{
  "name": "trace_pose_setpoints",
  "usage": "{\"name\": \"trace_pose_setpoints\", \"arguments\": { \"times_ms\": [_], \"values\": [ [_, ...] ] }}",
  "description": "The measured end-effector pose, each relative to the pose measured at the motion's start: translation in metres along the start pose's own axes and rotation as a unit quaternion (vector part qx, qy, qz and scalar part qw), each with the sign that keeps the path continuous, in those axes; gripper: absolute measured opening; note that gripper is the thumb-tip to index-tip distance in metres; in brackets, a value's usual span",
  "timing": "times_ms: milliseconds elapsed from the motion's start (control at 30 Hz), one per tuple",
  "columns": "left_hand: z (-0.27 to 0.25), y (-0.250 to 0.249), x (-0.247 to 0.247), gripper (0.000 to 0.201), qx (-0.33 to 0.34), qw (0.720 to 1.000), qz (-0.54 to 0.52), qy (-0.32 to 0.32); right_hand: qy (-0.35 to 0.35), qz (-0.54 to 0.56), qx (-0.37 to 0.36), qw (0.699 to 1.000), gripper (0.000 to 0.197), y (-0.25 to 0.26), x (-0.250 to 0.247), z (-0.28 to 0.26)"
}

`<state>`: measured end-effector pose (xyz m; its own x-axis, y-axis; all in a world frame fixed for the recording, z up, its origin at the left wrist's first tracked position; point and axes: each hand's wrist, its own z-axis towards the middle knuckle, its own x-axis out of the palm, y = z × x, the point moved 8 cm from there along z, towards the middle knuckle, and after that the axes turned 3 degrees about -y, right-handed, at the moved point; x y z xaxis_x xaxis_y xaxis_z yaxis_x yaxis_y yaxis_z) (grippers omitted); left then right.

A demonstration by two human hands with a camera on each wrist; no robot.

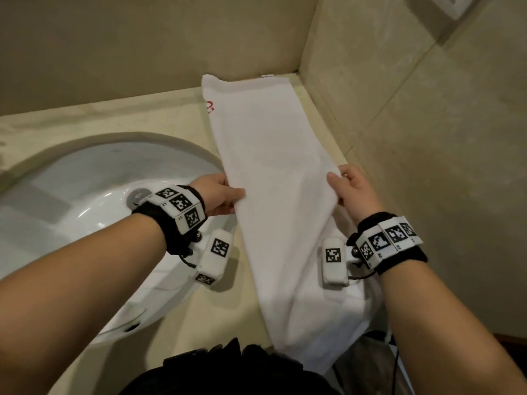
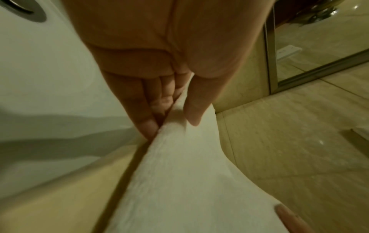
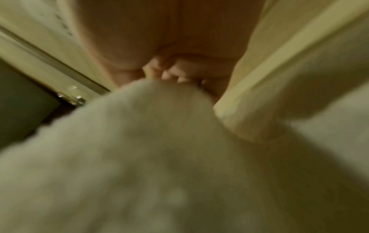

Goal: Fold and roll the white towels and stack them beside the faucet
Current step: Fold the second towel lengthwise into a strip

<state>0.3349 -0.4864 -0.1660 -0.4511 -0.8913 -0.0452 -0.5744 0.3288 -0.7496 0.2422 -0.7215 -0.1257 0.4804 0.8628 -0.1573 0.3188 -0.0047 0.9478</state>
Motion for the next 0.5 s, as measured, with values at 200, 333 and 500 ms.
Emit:
{"name": "trace_pose_setpoints", "arguments": {
  "times_ms": [200, 333, 500],
  "values": [
    [-0.015, 0.019, 0.008, 0.018, -0.017, 1.000, 0.011, 0.017, -0.071, -0.134, 0.044, 0.988, 0.021, -0.013, -0.040, -0.015],
    [-0.026, 0.031, 0.016, 0.016, -0.033, 0.999, 0.025, 0.035, 0.055, -0.064, 0.071, 0.994, 0.047, -0.031, -0.028, -0.027],
    [-0.042, 0.042, 0.033, 0.008, -0.052, 0.996, 0.034, 0.069, 0.158, -0.162, 0.019, 0.974, 0.032, -0.026, -0.013, -0.033]
  ]
}}
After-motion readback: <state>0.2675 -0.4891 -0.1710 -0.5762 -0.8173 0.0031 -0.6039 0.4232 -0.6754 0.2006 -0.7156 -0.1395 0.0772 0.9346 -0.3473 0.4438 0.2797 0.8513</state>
